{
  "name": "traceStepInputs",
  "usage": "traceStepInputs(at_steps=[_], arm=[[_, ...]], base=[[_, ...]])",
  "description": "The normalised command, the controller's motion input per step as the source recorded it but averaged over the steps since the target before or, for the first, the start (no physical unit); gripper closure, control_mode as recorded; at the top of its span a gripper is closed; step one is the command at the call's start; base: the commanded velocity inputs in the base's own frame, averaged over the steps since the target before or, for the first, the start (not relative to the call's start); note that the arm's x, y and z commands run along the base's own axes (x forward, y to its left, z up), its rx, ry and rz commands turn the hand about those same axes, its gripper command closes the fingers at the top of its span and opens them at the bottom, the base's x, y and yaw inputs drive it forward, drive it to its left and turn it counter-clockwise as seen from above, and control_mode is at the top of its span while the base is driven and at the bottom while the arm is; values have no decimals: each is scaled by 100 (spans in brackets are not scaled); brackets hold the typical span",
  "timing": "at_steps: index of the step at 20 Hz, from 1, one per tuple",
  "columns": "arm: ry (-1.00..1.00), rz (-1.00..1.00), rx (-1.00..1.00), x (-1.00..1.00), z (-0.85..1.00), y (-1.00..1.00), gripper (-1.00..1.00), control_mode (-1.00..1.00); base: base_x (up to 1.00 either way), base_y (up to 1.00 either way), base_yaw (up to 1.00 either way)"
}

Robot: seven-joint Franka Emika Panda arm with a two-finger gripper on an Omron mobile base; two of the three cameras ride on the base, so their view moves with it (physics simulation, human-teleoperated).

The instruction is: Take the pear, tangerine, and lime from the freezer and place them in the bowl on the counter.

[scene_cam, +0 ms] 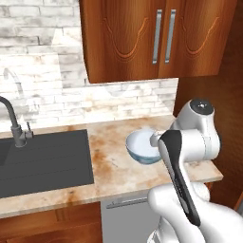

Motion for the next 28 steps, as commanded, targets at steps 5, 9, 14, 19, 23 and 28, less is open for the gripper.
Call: traceStepInputs(at_steps=[5, 9, 14, 19, 23, 28], arm=[[5, 0, 0, 63, -49, 3, 100, -100], [6, 0, 0, 54, -49, 1, 100, -100], [4, 0, 0, 49, -33, 0, 100, -100], [0, 0, 0, 52, -16, 0, 100, -100], [2, 0, 0, 36, -40, 0, 100, -100], [1, 0, 0, 29, -41, 0, 100, -100]], base=[[0, 0, 0], [0, 0, 0], [0, 0, 0], [0, 0, 0], [0, 0, 0], [0, 0, 0]])
